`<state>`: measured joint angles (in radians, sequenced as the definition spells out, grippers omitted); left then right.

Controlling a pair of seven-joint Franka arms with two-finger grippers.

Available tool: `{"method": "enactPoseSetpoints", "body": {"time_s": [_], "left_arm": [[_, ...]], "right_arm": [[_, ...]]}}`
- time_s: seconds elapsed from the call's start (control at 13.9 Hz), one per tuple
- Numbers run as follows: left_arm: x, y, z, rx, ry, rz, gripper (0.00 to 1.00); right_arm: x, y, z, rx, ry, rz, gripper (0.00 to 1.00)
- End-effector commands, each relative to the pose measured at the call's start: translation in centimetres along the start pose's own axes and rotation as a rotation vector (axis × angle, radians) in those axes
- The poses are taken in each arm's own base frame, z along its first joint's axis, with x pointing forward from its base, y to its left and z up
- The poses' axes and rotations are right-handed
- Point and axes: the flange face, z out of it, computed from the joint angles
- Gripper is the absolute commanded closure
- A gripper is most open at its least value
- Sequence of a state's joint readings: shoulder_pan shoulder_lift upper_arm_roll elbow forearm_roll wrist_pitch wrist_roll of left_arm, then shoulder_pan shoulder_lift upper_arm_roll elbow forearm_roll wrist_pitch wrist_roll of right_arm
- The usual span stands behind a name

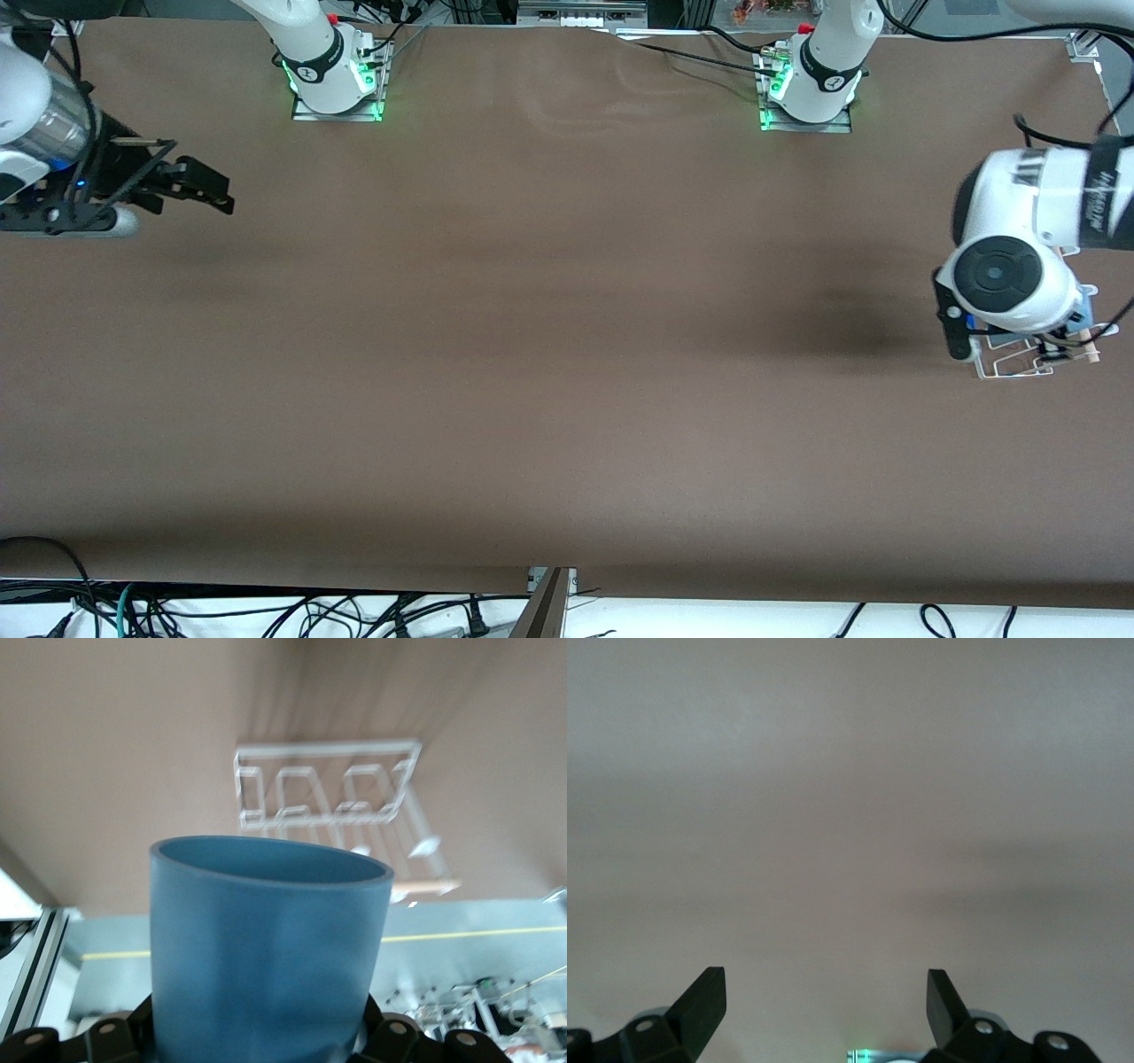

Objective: Transfer cup to left arm and place on rack
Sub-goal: 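Lower the cup with the left gripper onto a rack peg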

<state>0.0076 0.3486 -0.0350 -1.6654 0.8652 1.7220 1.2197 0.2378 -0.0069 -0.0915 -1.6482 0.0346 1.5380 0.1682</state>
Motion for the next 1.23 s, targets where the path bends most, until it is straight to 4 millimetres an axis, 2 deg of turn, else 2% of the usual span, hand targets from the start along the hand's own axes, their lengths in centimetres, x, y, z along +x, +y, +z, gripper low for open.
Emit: {"method": "enactPoseSetpoints", "body": {"time_s": [0.0,0.22,0.29,0.43,0.58,0.72,0.94,1.15], "left_arm": [[-0.4,1.2,5.3,0.013,-0.125,0.026,1.0],[1.2,3.4,9.3,0.024,-0.345,-0.188,1.0],[1.6,3.7,10.0,0.03,-0.351,-0.19,1.0],[1.7,3.4,10.2,0.058,-0.353,-0.184,1.0],[2.7,2.9,10.9,0.106,-0.388,-0.151,1.0],[3.2,3.1,11.7,0.141,-0.413,-0.12,1.0],[3.8,3.9,14.8,0.228,-0.412,-0.15,1.0],[4.6,4.6,15.4,0.239,-0.418,-0.157,1.0]], "right_arm": [[-1.1,-1.2,-0.8,-0.053,0.012,0.003,0.0],[-1.0,-0.8,-0.8,-0.051,0.014,0.009,0.0],[-1.0,-1.0,-1.0,-0.052,0.019,0.006,0.0],[-1.0,-1.0,-1.3,-0.051,0.022,0.006,0.0],[-1.1,-1.1,-1.4,-0.05,0.024,0.003,0.0],[-0.9,-1.1,-1.5,-0.05,0.024,0.005,0.0],[-0.6,-1.0,-0.9,-0.053,0.012,0.006,0.0],[-0.4,-1.0,-1.3,-0.054,0.037,0.006,0.0]]}}
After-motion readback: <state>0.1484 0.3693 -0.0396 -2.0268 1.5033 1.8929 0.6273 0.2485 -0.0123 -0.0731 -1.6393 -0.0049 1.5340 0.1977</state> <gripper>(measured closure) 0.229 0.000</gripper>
